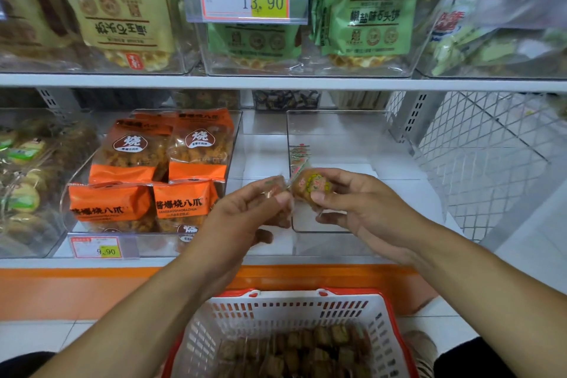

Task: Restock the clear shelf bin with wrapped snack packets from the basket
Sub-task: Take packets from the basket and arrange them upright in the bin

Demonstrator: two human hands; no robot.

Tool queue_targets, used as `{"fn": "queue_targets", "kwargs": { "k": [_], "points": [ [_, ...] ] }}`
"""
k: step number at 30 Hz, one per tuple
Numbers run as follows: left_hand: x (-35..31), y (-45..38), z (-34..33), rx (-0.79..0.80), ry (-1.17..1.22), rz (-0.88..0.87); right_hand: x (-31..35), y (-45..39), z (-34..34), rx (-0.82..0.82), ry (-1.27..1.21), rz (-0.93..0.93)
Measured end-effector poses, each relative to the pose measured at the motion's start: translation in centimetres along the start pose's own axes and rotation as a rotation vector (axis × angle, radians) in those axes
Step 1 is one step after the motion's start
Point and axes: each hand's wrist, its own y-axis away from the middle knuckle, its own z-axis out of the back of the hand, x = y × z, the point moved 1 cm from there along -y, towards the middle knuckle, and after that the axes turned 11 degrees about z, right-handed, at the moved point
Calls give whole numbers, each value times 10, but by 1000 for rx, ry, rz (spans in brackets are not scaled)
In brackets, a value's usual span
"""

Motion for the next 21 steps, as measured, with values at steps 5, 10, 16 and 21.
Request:
{"fn": "queue_targets", "kwargs": {
  "k": [5, 10, 16, 21],
  "points": [
    [1, 5, -4, -185, -235, -120, 6, 2, 4, 50, -120, 3],
    [5, 4, -4, -368, -446, -227, 5, 6, 1, 65, -77, -7],
    [10, -2, -2, -152, -141, 96, 4, 6, 0, 44, -42, 20],
    [12, -4, -2, 52, -19, 96, -1, 5, 2, 49, 226, 69]
  ]
}}
